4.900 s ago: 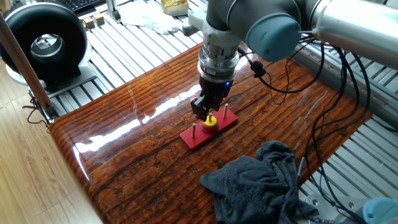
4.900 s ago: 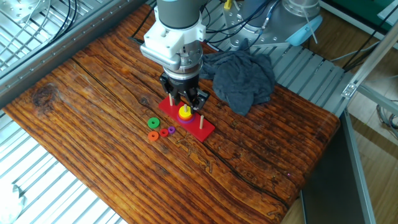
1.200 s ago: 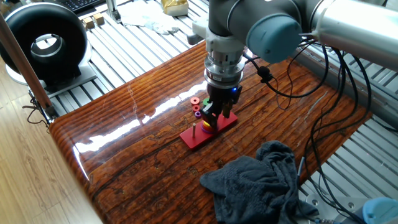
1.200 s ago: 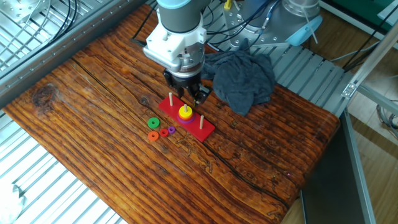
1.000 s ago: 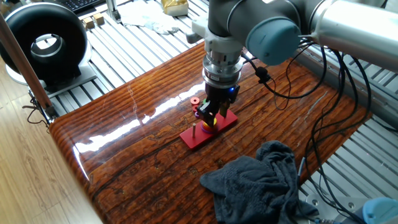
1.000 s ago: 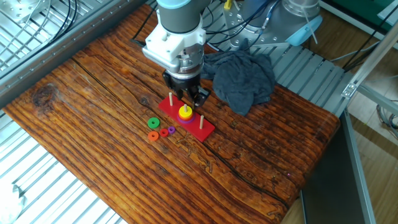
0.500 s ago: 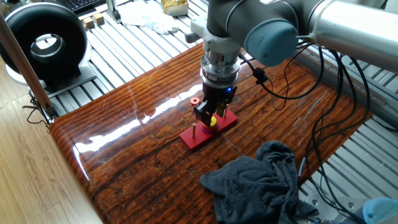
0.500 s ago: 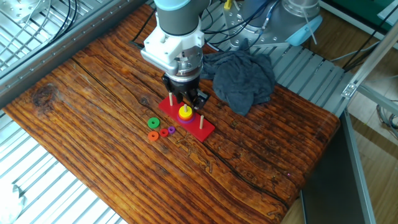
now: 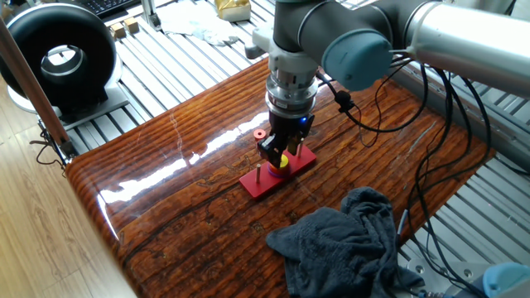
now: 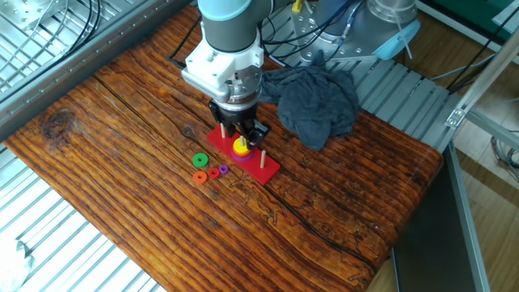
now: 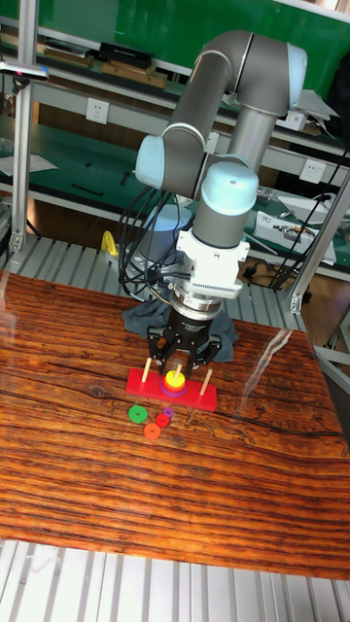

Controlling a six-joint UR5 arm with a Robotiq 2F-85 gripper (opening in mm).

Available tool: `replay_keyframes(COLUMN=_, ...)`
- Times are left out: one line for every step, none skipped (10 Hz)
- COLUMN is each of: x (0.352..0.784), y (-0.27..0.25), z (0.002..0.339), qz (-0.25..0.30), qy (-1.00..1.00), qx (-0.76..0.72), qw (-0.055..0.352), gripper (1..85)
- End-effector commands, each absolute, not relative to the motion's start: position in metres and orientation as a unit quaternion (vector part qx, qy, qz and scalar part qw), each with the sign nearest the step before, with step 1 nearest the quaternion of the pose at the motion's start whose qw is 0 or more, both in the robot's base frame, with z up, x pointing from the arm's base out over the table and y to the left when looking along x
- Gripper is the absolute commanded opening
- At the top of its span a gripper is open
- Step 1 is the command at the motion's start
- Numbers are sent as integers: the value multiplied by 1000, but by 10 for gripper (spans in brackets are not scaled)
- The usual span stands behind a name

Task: Take out one Hanoi block and throw it aside

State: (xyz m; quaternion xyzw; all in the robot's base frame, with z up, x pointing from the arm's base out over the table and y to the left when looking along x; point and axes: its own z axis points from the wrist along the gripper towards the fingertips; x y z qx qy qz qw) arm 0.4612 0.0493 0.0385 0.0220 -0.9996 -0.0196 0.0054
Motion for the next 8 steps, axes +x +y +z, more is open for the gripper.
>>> replay_keyframes(x=461, y=57, z=39, qz=-37, qy=-999, qx=17, qw=5, gripper=480)
replay_keyframes(x=460, y=55, z=38, qz=-34, qy=-999, qx=17, qw=5, gripper=480)
replay_keyframes(x=460, y=54, z=37, qz=-32, qy=-999, qx=18, qw=5, gripper=480)
replay_keyframes(x=461, y=53, z=36, qz=-33, qy=-999, qx=20, qw=3, gripper=480)
replay_keyframes(x=462, y=53, z=34, qz=-34, qy=-999, qx=21, qw=0, gripper=480)
replay_keyframes(x=461, y=53, z=34, qz=-35, qy=-999, qx=21, qw=0, gripper=480)
replay_keyframes(x=461, y=53, z=34, qz=-35, qy=-999, qx=20, qw=0, gripper=480)
replay_keyframes(x=462, y=53, z=34, qz=-35, qy=-999, qx=20, qw=0, gripper=480)
